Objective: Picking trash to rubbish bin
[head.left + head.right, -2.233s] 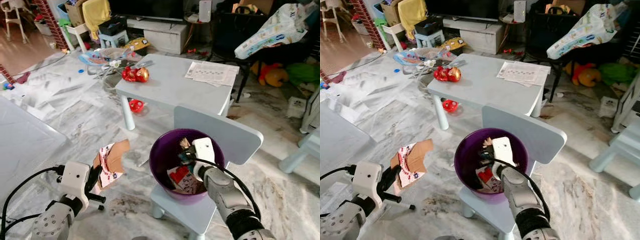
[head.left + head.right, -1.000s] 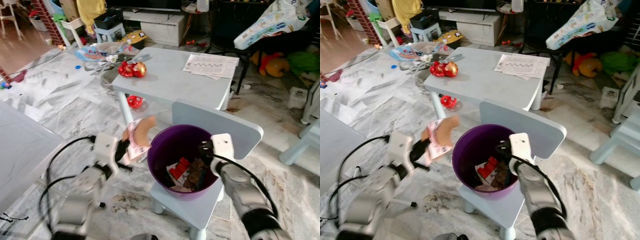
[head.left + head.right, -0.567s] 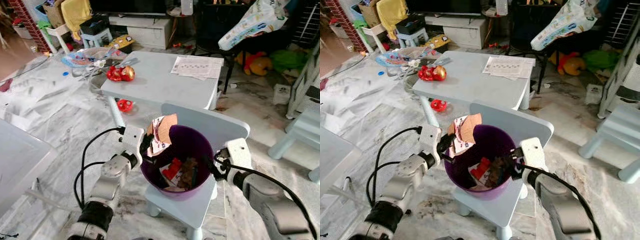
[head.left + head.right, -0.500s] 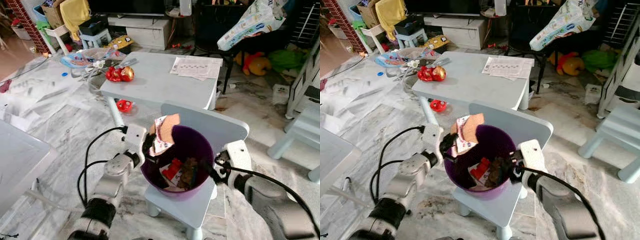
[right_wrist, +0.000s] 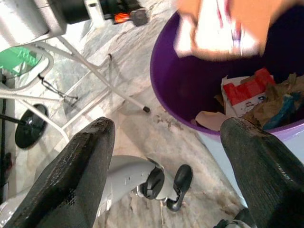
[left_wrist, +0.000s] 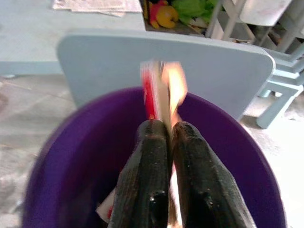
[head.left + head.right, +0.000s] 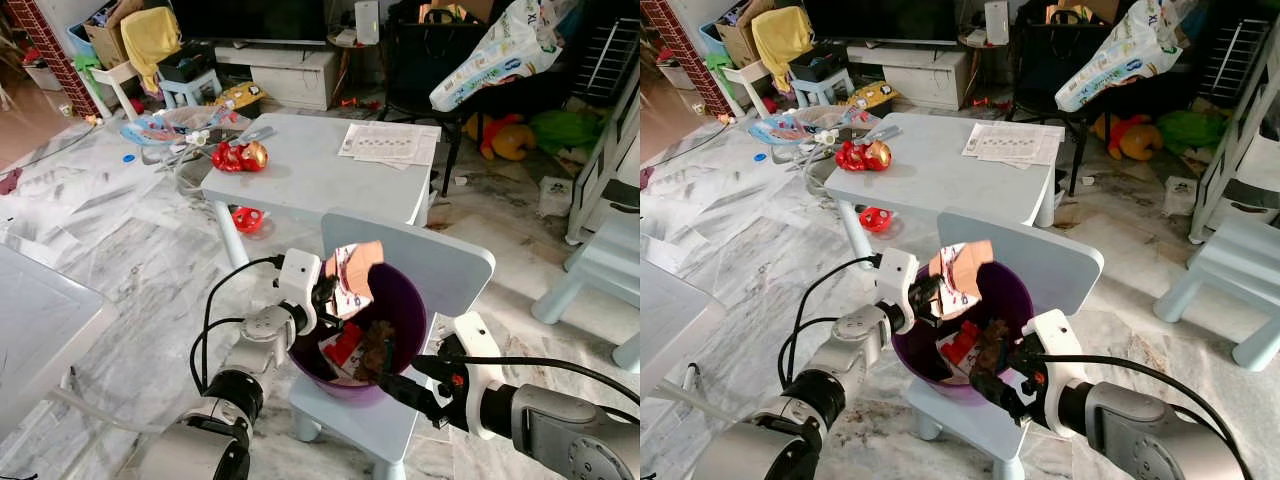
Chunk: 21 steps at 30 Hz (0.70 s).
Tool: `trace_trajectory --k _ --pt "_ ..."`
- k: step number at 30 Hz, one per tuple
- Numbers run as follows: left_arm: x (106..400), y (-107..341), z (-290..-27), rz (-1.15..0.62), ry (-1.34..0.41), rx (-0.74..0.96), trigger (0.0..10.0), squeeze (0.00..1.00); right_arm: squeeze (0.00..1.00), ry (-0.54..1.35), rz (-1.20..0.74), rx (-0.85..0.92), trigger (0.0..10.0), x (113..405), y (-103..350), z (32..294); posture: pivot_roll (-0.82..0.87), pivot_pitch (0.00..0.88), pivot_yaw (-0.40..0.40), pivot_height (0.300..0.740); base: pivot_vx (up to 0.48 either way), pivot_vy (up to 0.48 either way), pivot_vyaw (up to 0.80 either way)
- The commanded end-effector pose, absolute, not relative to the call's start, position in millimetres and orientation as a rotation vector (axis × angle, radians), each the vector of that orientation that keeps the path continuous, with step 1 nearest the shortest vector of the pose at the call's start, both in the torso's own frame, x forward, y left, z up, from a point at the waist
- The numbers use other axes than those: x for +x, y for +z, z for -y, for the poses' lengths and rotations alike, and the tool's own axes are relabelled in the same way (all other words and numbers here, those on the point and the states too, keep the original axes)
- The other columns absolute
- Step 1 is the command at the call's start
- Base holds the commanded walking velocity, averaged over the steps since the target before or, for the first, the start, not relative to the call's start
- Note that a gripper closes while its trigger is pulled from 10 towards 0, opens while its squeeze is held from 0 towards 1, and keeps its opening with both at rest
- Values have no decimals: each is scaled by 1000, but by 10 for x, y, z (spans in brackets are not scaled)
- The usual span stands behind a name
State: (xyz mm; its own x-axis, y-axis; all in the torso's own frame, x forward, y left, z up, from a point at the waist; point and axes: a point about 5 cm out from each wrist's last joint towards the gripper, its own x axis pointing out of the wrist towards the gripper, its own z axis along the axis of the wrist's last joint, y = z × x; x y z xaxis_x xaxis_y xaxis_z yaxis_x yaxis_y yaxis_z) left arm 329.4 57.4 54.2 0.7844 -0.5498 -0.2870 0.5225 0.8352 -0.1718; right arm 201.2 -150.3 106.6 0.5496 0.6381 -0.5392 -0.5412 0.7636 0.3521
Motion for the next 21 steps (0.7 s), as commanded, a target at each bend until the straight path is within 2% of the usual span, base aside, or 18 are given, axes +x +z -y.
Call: trace_trajectory --k 1,8,15,21 --pt "3321 562 -573 -337 -581 -82 10000 1000 0 722 -701 137 10000 1986 1098 1456 -278 28 99 740 0 0 0" --pt "3283 497 -508 -374 -604 -51 10000 1000 0 680 -728 120 10000 1981 1066 1445 -276 37 105 740 0 0 0" --pt "3375 588 -607 -329 -541 -73 10000 1000 0 644 -707 91 10000 2059 1032 1449 -263 41 104 740 0 0 0" --pt "3578 861 -1023 -143 -352 -51 10000 1000 0 556 -573 -65 10000 2355 1048 1411 -200 29 86 740 0 0 0"
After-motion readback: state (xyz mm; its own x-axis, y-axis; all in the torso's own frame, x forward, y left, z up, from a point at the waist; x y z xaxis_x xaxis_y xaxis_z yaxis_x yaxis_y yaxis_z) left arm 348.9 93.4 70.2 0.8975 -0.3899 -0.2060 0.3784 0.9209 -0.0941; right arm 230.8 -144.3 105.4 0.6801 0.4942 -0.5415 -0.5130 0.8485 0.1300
